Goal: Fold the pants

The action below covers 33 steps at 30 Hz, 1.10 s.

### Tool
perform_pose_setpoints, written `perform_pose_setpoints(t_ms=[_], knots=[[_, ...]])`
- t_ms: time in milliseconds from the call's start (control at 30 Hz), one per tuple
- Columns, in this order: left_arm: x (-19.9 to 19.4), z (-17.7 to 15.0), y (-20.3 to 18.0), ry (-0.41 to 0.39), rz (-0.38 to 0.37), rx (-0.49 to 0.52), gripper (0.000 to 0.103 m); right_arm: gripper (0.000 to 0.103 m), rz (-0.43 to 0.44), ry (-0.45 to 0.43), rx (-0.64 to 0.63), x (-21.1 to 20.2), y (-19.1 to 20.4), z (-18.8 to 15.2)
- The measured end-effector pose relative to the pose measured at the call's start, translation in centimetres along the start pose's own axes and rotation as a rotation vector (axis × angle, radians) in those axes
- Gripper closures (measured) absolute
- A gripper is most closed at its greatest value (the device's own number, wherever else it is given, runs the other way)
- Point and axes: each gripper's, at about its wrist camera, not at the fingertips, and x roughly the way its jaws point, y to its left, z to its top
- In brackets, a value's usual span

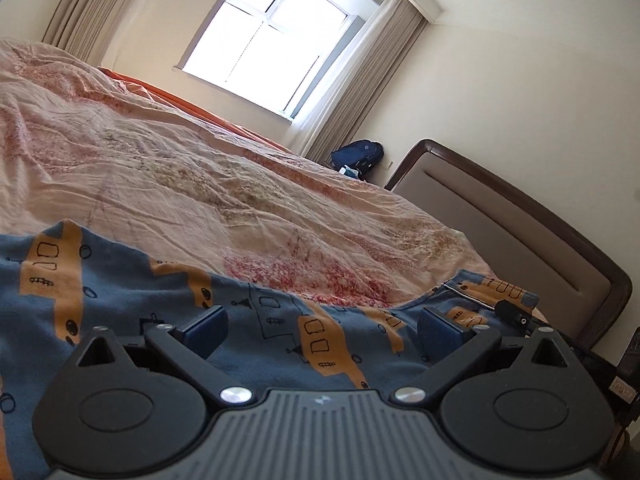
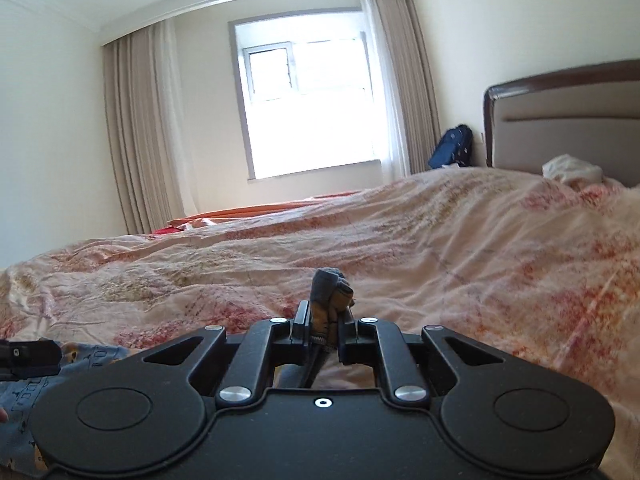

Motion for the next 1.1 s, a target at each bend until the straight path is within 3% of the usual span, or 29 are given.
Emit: perform_pose_setpoints(t_ms=[233,333,433,567,700,967,1067,1100], knots=[[-3.0,0.6,4.4,-0.045,-0.15,-0.223,0.0,0.09,0.227,-0.076,-0.229,-2.8,9.3,0.5],[-2.7,-0.1,5.6,-0.015,-0.163,-0.28,0.0,0.09,0.324,-0.049,-0.325,-3.5,13.6,-1.0],[-2.1,-0.8,5.8,0.014,-0.139,-0.268,0.001,0.09,0.391,0.027,-0.404,-3.4,17.1,-3.5],[-1.7,-1.1,5.1,0.023,-0.116,-0.216,0.001,0.088,0.396,0.128,-0.455,-2.6,19.3,-6.9],[-1.8,-1.4,4.9,0.026,-0.111,-0.199,0.001,0.087,0.381,0.153,-0.376,-2.5,18.8,-7.8],[-1.9,-2.1,4.1,0.045,-0.112,-0.235,0.004,0.086,0.381,0.022,-0.22,-4.2,16.9,-7.3],[-1.6,-2.4,3.7,0.043,-0.105,-0.247,0.01,0.086,0.385,0.012,-0.24,-4.3,17.1,-7.5],[-1.5,-2.5,3.7,0.047,-0.109,-0.257,0.019,0.086,0.384,0.016,-0.262,-4.3,17.4,-7.6]])
